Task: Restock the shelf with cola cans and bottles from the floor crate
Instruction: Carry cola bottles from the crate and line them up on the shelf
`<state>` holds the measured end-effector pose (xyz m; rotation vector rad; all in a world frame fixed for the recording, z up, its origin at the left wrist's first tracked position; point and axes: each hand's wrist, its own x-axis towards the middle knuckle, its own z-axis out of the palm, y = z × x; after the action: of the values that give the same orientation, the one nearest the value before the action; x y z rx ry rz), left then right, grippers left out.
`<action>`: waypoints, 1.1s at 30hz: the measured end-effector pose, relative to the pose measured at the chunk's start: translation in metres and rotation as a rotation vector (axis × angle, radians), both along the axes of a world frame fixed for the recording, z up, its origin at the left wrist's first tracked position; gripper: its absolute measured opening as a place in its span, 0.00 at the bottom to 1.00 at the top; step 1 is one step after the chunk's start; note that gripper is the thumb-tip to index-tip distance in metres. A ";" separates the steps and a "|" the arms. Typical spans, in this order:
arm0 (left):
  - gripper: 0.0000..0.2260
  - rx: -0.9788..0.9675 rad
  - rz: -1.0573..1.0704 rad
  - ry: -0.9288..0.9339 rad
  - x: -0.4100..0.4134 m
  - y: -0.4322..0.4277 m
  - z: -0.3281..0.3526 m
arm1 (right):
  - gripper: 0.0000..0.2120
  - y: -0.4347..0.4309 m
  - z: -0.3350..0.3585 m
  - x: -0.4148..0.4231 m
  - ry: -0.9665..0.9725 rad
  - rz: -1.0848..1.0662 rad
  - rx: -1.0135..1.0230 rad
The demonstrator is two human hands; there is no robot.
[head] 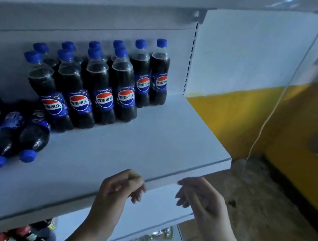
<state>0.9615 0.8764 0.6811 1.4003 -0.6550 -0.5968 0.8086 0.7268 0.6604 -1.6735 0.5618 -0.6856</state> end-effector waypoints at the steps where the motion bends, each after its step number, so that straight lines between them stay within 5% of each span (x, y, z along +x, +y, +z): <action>1: 0.14 0.010 -0.025 0.004 -0.009 -0.006 -0.001 | 0.11 -0.002 -0.002 -0.012 -0.001 -0.005 0.020; 15: 0.14 0.293 -0.545 0.226 -0.247 -0.144 -0.021 | 0.10 -0.038 -0.035 -0.294 -0.088 -0.508 0.503; 23: 0.06 0.396 -0.817 0.322 -0.388 -0.206 -0.036 | 0.11 -0.041 -0.036 -0.461 -0.126 -0.899 0.528; 33: 0.08 0.418 -1.120 0.175 -0.493 -0.248 -0.038 | 0.09 -0.011 -0.052 -0.513 -0.204 -1.078 0.602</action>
<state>0.4682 0.6286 0.6431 1.2369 -1.2096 -1.7960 0.2952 0.7158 0.6085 -0.6329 1.3814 -1.2630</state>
